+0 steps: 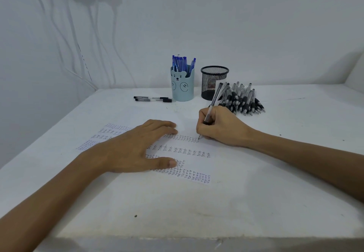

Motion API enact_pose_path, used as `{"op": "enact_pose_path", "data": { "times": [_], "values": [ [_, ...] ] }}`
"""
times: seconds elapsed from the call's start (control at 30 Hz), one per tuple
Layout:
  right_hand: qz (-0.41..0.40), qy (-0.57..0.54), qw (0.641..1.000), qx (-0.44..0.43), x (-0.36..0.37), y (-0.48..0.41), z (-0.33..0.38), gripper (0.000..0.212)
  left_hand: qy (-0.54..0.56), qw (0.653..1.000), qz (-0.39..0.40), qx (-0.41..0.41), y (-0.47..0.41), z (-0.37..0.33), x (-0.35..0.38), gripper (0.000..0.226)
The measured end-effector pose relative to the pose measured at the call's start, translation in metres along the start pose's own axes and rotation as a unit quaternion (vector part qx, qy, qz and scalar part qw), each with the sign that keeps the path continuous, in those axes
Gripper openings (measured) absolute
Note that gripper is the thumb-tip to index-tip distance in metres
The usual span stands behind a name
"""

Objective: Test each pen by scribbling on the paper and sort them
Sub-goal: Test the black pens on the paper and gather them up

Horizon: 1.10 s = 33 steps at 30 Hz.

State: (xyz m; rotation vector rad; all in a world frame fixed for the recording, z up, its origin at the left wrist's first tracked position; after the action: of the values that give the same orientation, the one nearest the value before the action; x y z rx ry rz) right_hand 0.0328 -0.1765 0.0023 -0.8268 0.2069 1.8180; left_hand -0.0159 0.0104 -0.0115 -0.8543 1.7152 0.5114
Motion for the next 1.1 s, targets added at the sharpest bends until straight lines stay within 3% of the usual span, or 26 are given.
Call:
{"op": "enact_pose_path", "data": {
  "times": [0.57,0.67,0.8,0.87,0.97,1.1],
  "values": [
    [-0.018,0.015,1.000,-0.003,-0.001,-0.001,-0.002,0.021,0.001,1.000,-0.004,-0.001,0.000,0.001,0.000,0.080],
    [-0.033,-0.083,0.995,0.042,-0.004,-0.004,-0.010,0.025,0.001,1.000,0.000,-0.006,0.000,0.002,0.000,0.080],
    [-0.047,-0.278,0.950,0.136,-0.005,-0.009,-0.025,0.038,0.009,1.000,0.001,-0.016,0.002,0.004,-0.001,0.074],
    [-0.043,-0.295,0.946,0.131,-0.005,-0.010,-0.027,0.046,0.015,1.000,-0.004,-0.024,0.002,0.007,-0.003,0.069],
    [-0.040,-0.267,0.959,0.086,-0.006,-0.009,-0.023,0.021,0.016,0.999,-0.020,-0.031,0.003,0.013,-0.006,0.062],
    [-0.058,-0.307,0.946,0.086,-0.008,-0.009,-0.020,0.031,0.007,0.999,-0.023,-0.038,0.003,0.018,-0.006,0.063]
  ]
}}
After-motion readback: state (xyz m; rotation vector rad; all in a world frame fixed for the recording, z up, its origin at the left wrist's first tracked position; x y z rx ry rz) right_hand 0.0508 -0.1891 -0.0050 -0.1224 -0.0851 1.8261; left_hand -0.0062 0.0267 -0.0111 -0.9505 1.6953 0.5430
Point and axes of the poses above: each hand's wrist, its own y-axis away from the middle knuckle, its own x-axis out of the palm, z = x × y, the point moved 8 cm from there along -y, towards the middle knuckle, and after that the axes turned 2 degrees about y, right-handed, at the moved point
